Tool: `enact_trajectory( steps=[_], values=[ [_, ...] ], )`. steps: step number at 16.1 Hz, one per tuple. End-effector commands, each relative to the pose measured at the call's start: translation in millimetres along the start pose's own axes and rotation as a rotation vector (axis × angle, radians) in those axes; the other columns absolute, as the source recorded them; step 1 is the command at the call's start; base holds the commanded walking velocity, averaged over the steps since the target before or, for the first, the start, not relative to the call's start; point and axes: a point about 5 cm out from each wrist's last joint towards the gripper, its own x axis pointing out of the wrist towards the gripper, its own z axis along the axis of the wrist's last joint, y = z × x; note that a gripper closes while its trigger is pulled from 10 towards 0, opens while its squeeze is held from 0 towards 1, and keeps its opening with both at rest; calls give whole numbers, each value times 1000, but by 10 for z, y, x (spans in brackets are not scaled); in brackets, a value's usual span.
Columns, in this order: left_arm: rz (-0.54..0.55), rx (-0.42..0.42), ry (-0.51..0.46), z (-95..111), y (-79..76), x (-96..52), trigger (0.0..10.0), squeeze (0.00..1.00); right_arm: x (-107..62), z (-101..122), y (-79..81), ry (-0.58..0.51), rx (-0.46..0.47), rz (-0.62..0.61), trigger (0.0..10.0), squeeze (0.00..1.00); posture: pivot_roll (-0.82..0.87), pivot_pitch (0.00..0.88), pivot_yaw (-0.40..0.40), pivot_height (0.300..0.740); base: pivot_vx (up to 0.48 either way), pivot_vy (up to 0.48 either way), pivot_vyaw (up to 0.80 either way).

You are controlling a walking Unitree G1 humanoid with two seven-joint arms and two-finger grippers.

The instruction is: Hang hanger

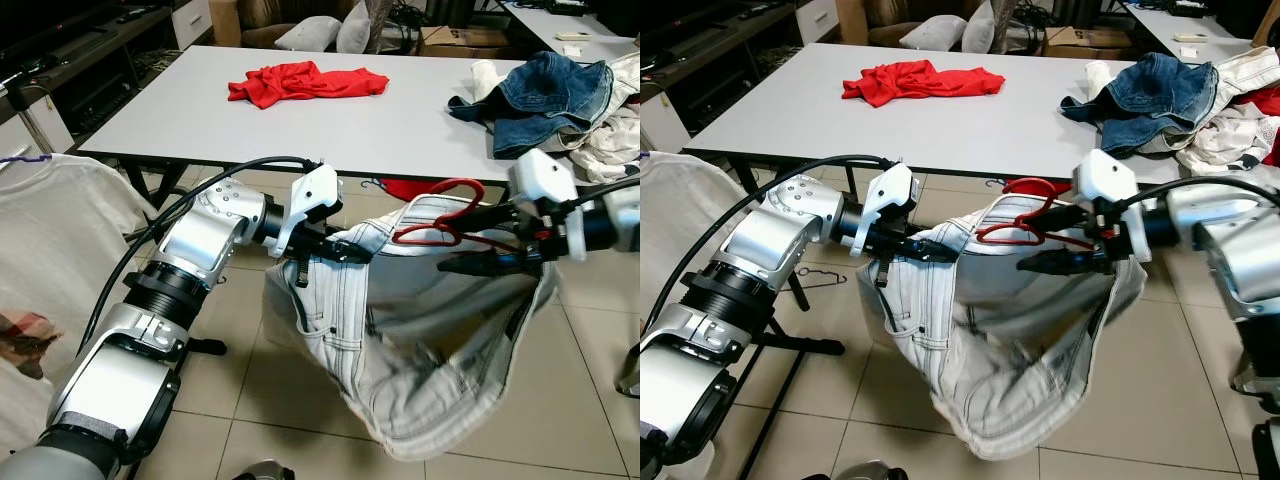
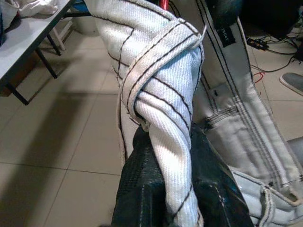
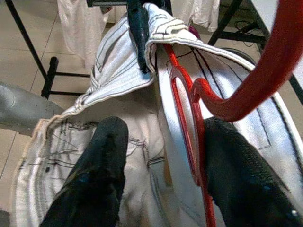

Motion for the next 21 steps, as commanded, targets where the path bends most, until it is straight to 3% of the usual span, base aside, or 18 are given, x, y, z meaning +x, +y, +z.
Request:
enact_trajectory(
  steps=[1, 13, 14, 15, 16, 18, 19, 20, 21],
  values=[
    [-8, 49, -31, 142, 2, -16, 0, 0, -1, 29, -21, 5, -15, -1, 0, 0, -89, 0, 15, 740, 0, 0, 0],
    [-17, 27, -36, 148, -7, -46, 0, 0, 59, 19, -25, -6, 4, 5, 0, 0, -85, 0, 21, 740, 0, 0, 0],
    [-7, 30, -39, 148, 2, -49, 8627, 0, 61, 12, -14, -11, 8, 7, 0, 0, -84, 0, 24, 740, 0, 0, 0],
    [2, 34, -37, 141, 8, -55, 8627, 0, 63, 13, -6, -20, 16, 9, 0, 0, -84, 0, 24, 740, 0, 0, 0],
    [12, 36, -40, 136, 16, -55, 10000, 0, 62, 14, -3, -21, 17, 10, 0, 0, -85, 0, 28, 740, 0, 0, 0],
    [24, 12, -61, 127, 33, -54, 10000, 0, 59, 12, 1, -20, 18, 9, 0, 0, -88, 0, 32, 740, 0, 0, 0],
    [21, -6, -73, 133, 38, -55, 10000, 510, 62, 10, 5, -20, 19, 9, 0, 0, -89, 0, 33, 740, 0, 0, 0],
    [23, -7, -76, 141, 42, -56, 10000, 510, 65, 9, 10, -21, 20, 9, 0, 0, -89, 0, 33, 740, 0, 0, 0],
    [18, -10, -80, 150, 40, -60, 10000, 1000, 73, -3, 21, -19, 24, 10, 0, 0, -90, 0, 33, 740, 0, 0, 0]
  ],
)
